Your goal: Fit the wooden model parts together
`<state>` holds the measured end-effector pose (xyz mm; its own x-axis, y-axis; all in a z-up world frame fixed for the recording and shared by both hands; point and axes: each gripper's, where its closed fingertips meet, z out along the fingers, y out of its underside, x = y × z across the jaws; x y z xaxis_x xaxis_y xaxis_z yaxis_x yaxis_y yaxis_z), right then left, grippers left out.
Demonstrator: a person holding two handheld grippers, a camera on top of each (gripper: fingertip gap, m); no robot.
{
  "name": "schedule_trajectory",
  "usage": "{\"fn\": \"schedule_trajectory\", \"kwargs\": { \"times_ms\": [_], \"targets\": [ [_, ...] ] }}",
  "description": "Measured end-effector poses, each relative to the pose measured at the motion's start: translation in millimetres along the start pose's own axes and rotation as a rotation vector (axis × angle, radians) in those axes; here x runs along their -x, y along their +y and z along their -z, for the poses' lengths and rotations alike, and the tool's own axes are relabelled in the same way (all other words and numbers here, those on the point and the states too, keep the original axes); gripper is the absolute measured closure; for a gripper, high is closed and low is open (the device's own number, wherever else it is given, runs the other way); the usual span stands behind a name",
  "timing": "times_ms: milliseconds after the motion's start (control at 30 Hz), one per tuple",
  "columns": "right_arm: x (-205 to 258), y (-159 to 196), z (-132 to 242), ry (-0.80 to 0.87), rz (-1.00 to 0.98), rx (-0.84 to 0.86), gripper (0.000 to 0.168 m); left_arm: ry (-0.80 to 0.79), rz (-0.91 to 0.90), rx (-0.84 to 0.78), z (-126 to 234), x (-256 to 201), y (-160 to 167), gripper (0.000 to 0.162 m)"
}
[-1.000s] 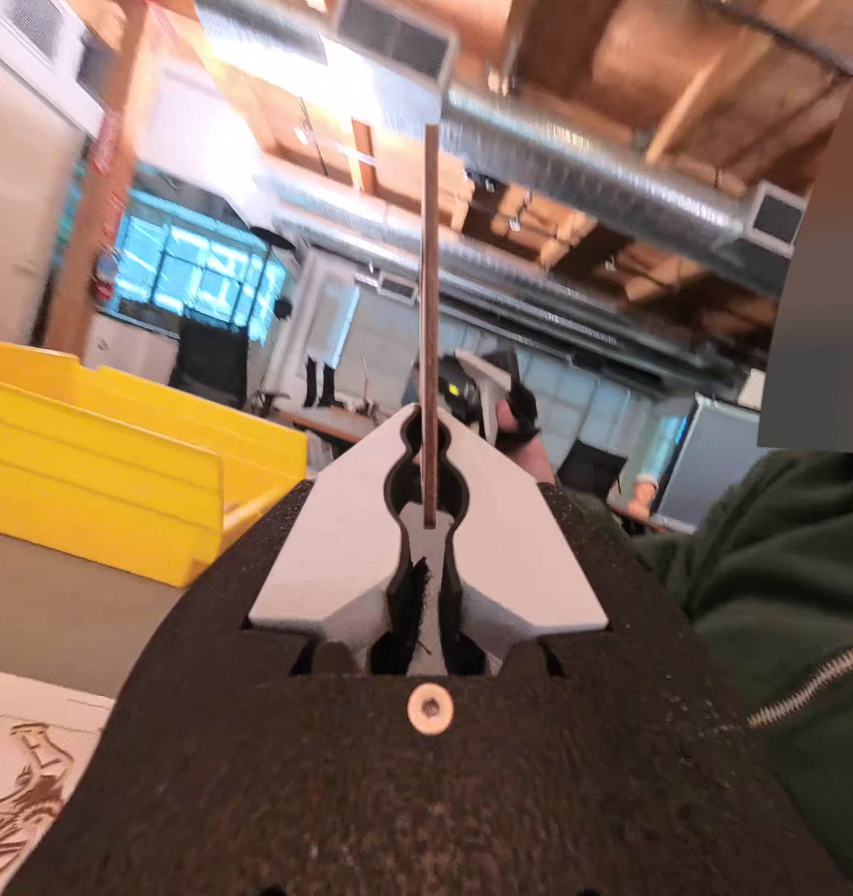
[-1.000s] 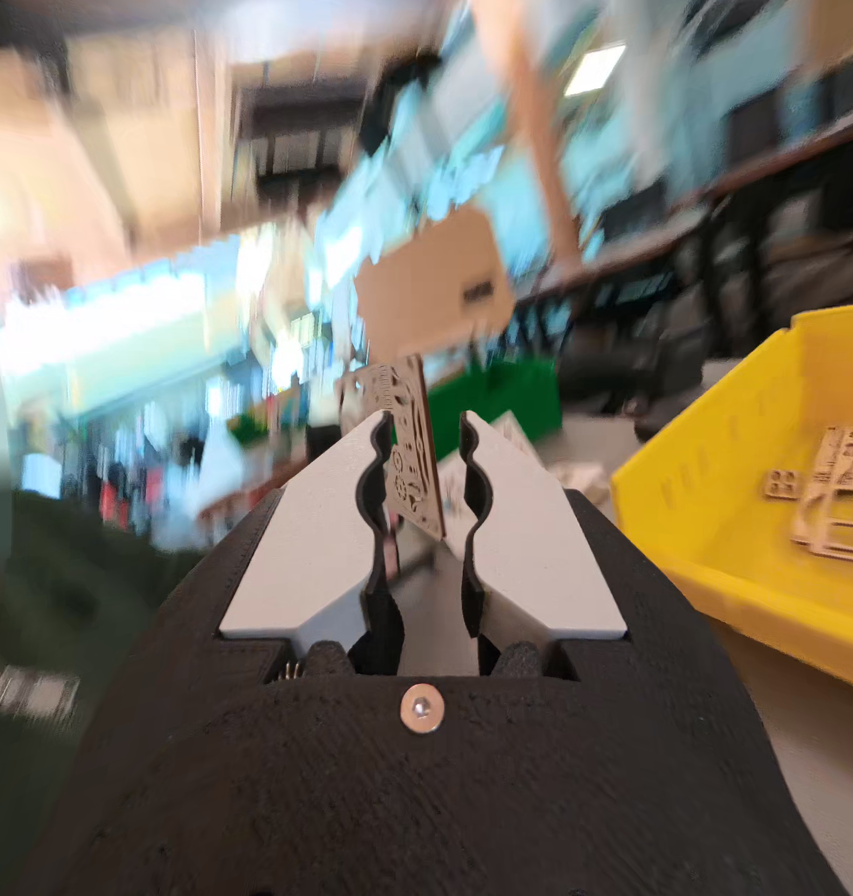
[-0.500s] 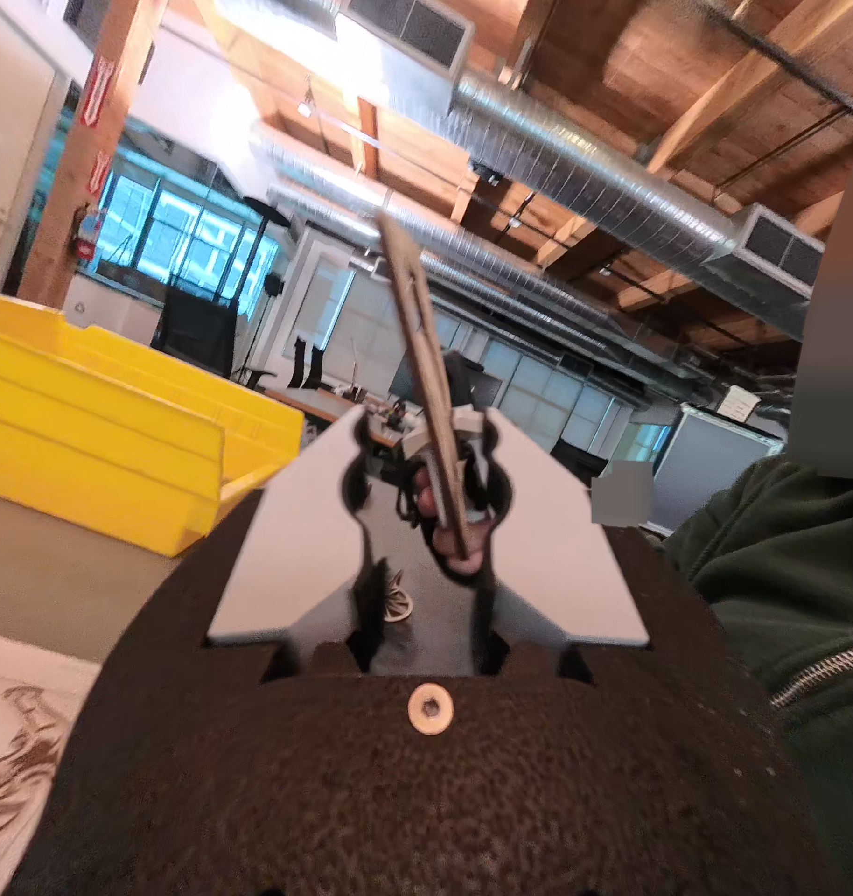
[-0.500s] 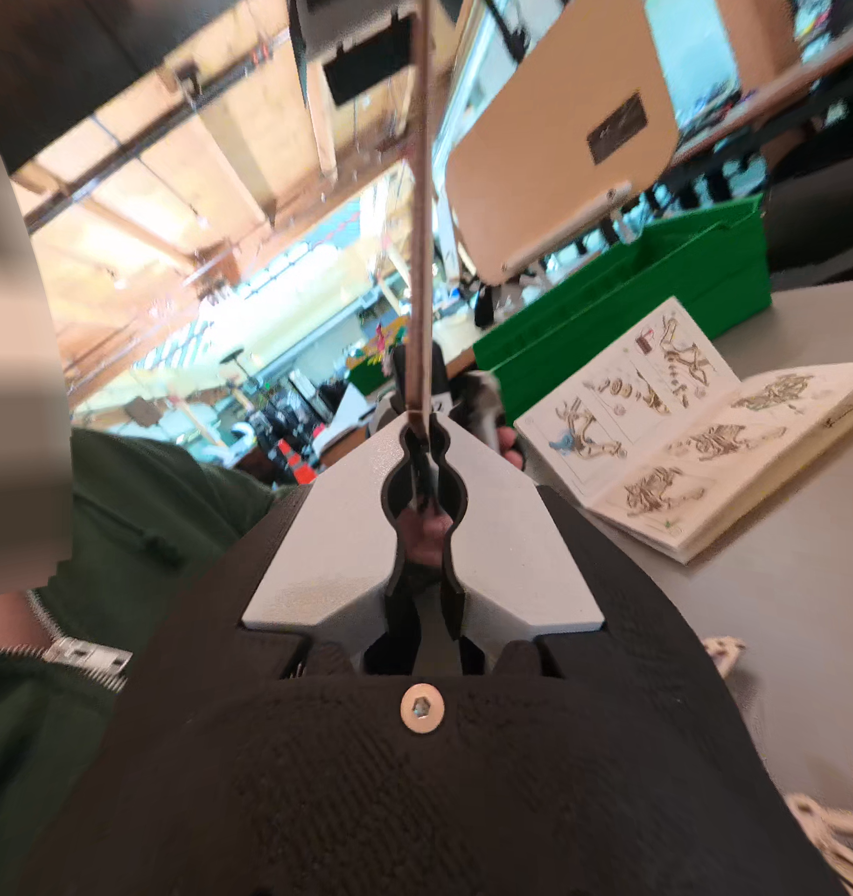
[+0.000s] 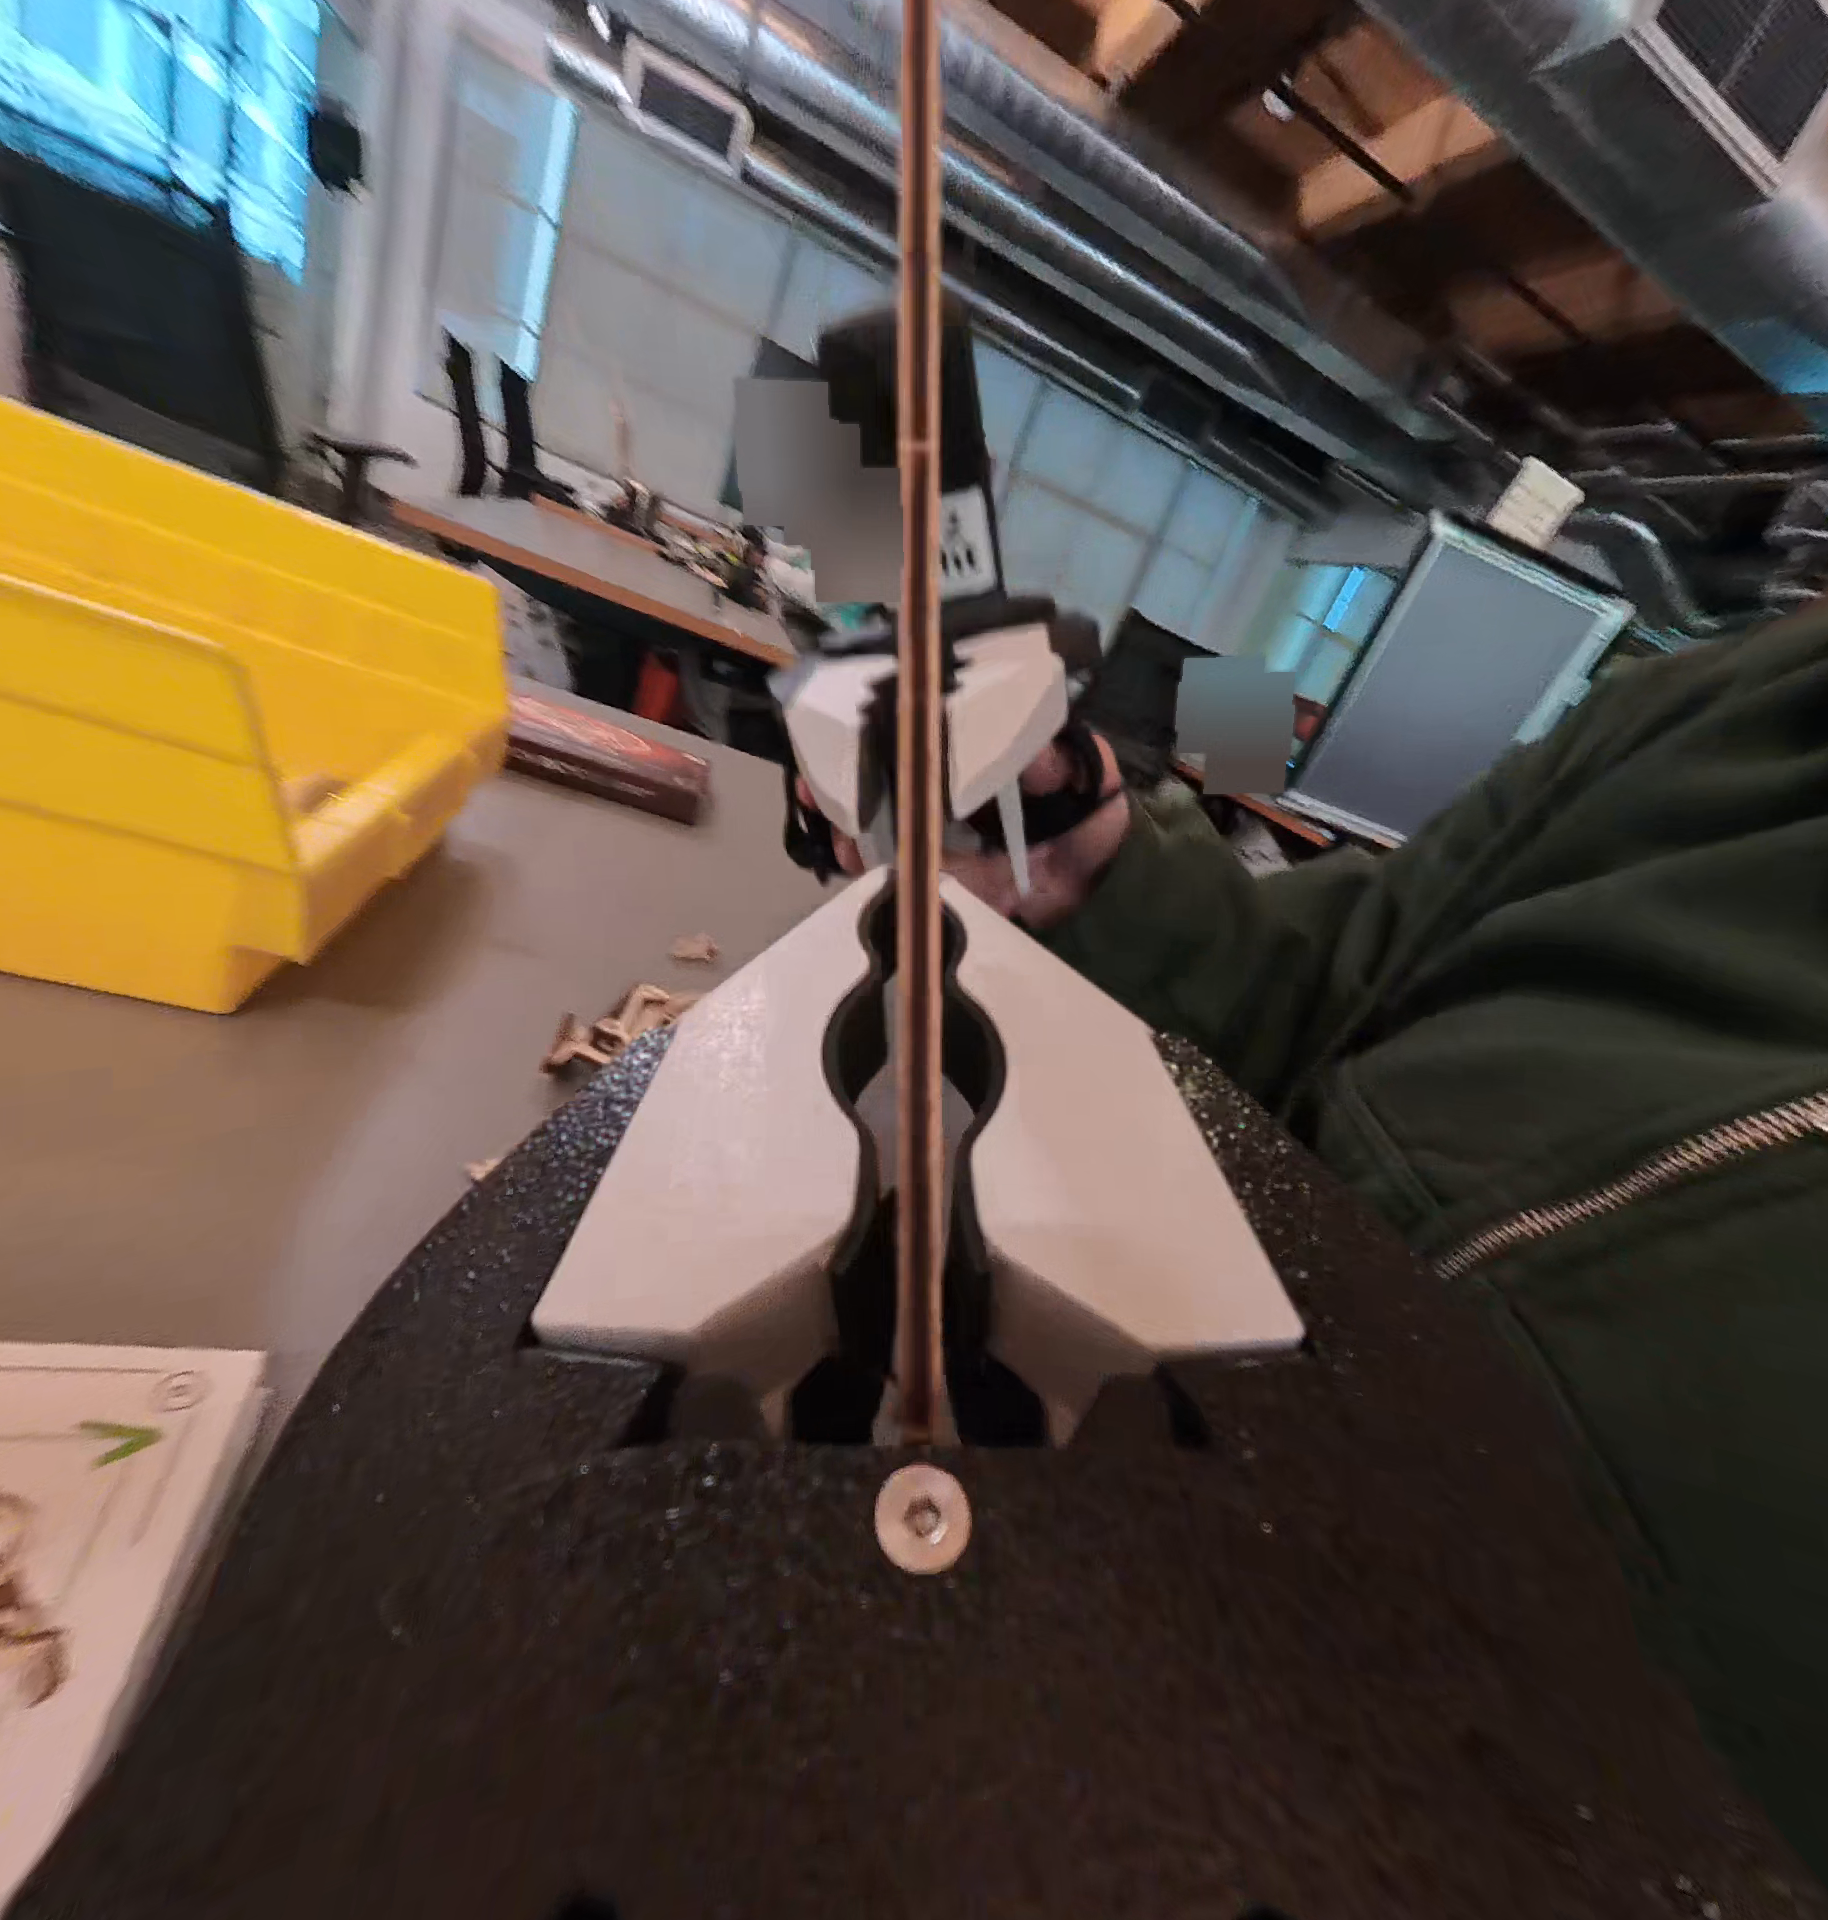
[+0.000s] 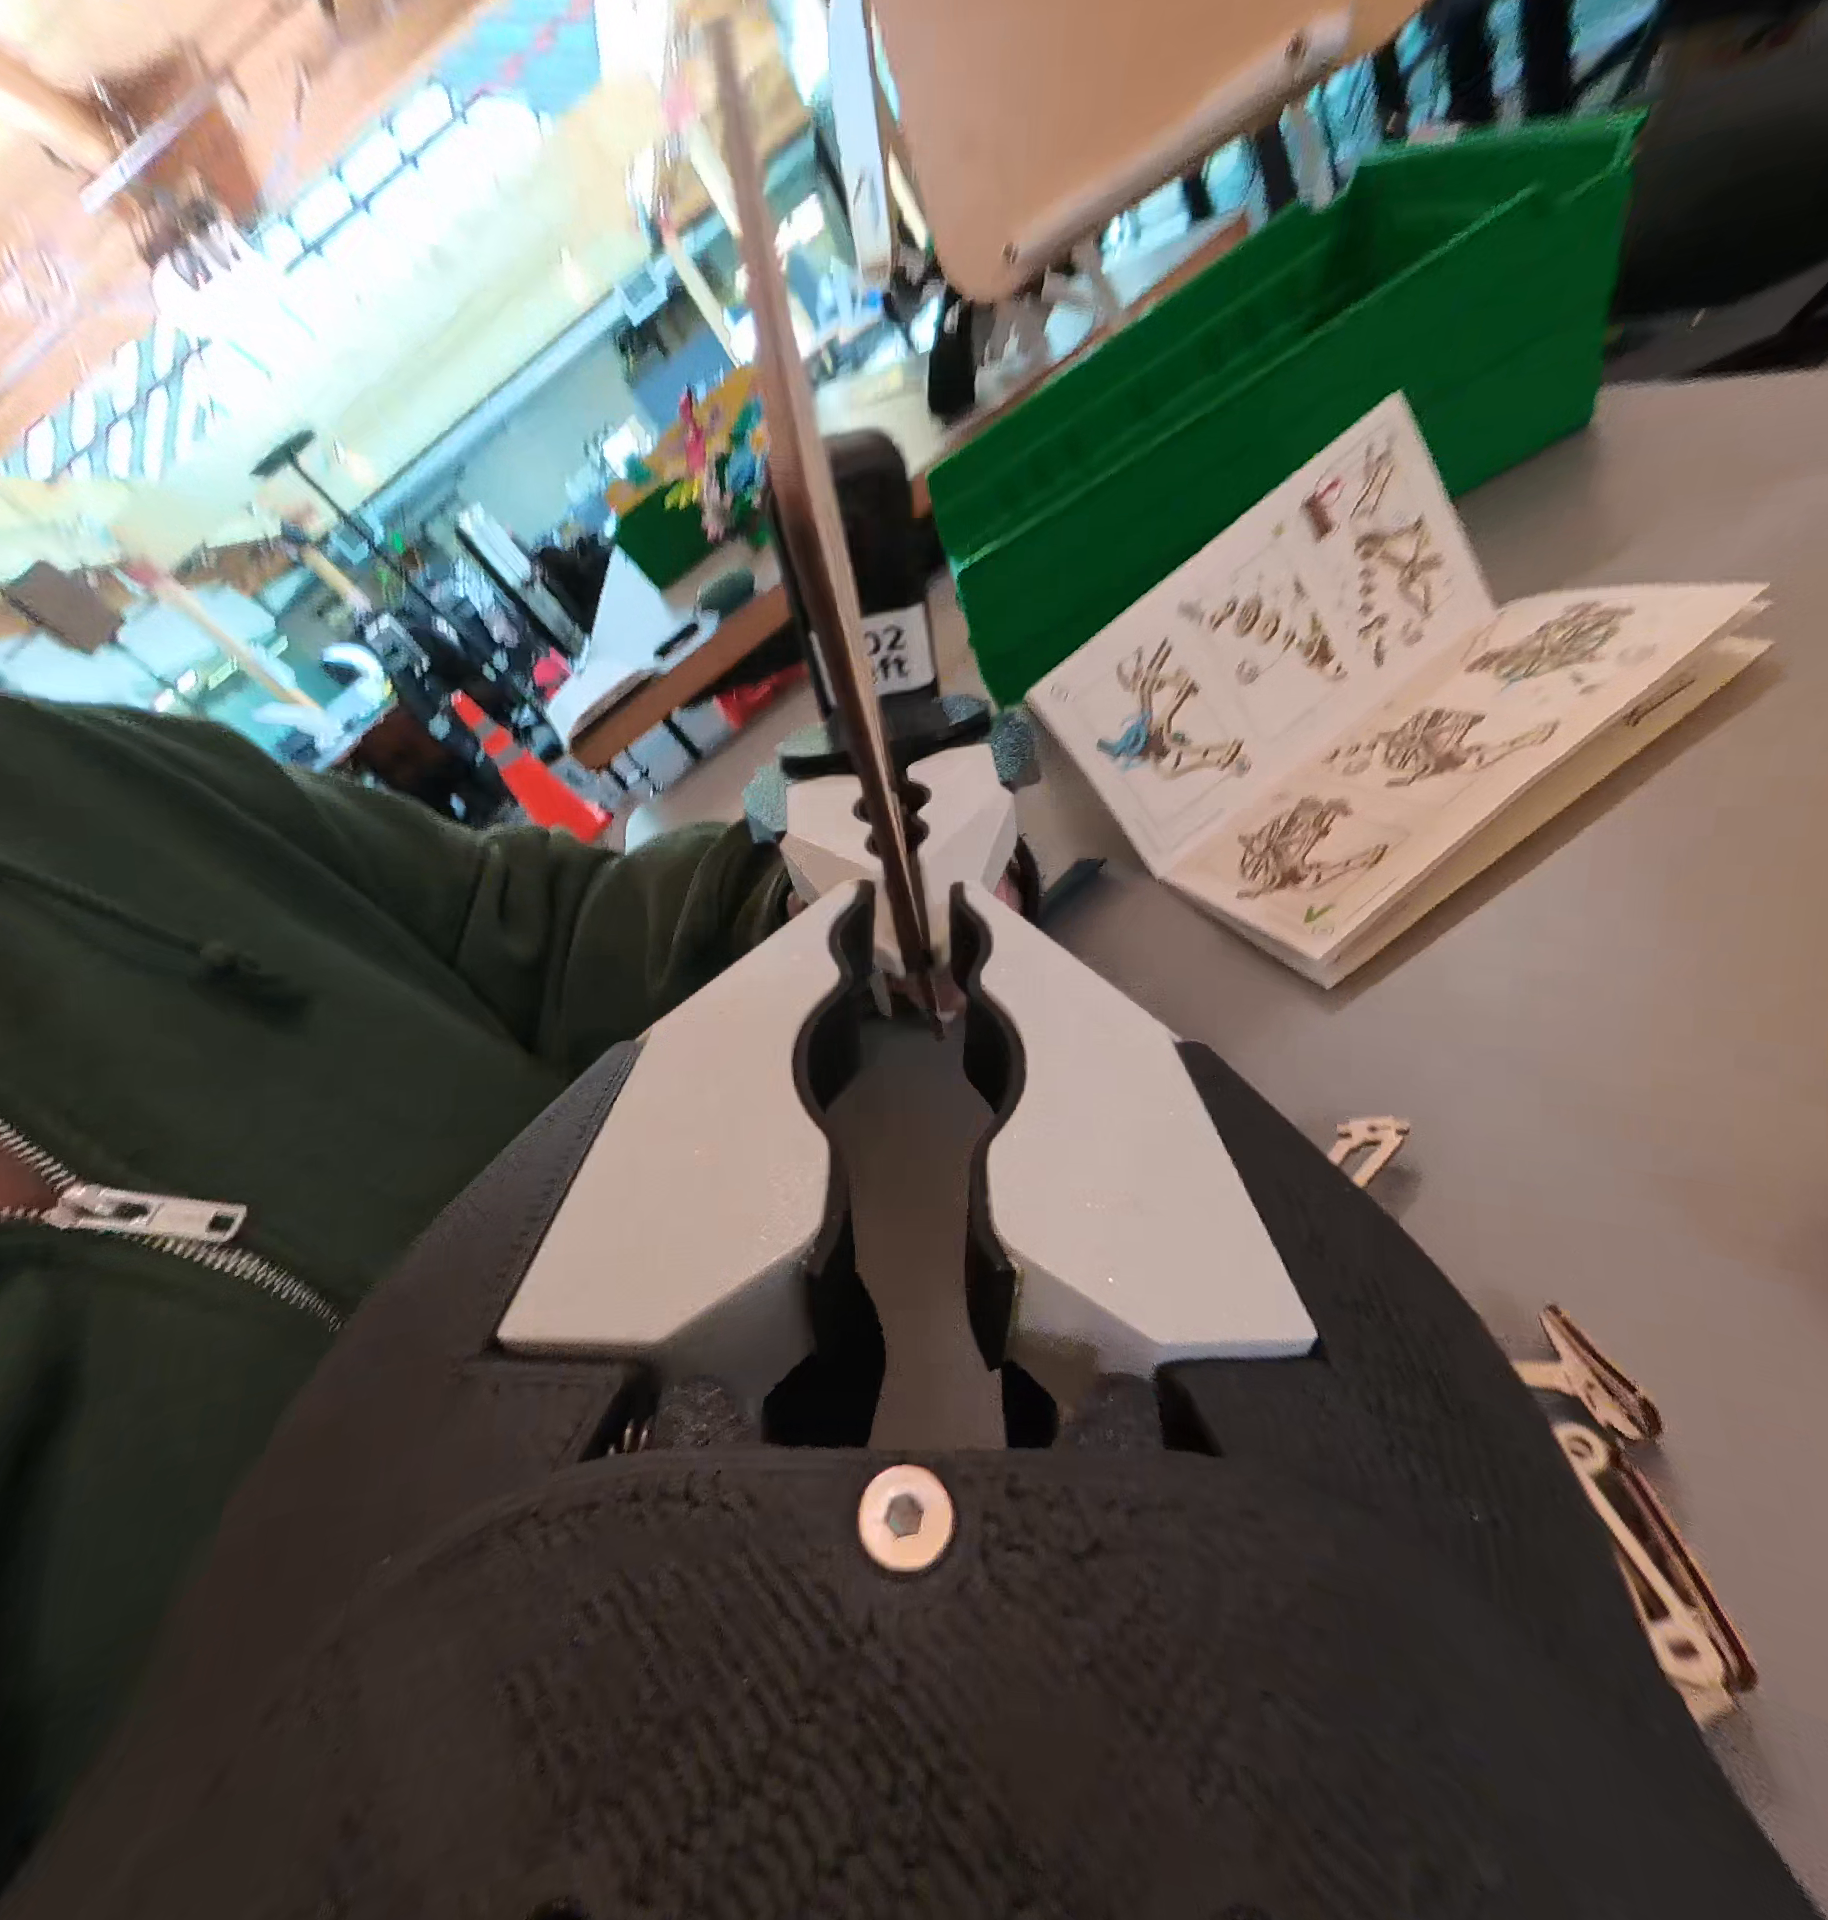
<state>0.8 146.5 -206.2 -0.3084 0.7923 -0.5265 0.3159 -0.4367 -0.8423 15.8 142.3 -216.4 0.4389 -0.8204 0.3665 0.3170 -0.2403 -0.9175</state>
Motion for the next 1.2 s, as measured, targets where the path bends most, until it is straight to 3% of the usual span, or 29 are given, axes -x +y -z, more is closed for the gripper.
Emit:
{"fn": "schedule_trajectory", "kwargs": {
  "times_ms": [167,433,933,1100,1200],
  "targets": [
    [-8,-7,-5,0.062,0.071,-0.128,0.159,-0.098,-0.071,-0.065,7,10,-11,0.162],
    [-8,-7,-9,0.091,0.136,-0.133,0.166,-0.131,-0.105,-0.060,6,12,-10,0.162],
    [-14,-13,-15,0.269,0.180,-0.223,0.165,-0.476,-0.568,0.077,14,24,-15,0.162],
    [-20,-12,-16,0.337,0.187,-0.242,0.167,-0.553,-0.652,0.130,17,30,-13,0.161],
    [-23,-10,-17,0.334,0.180,-0.239,0.167,-0.519,-0.606,0.134,17,32,-11,0.162]
  ]
}}
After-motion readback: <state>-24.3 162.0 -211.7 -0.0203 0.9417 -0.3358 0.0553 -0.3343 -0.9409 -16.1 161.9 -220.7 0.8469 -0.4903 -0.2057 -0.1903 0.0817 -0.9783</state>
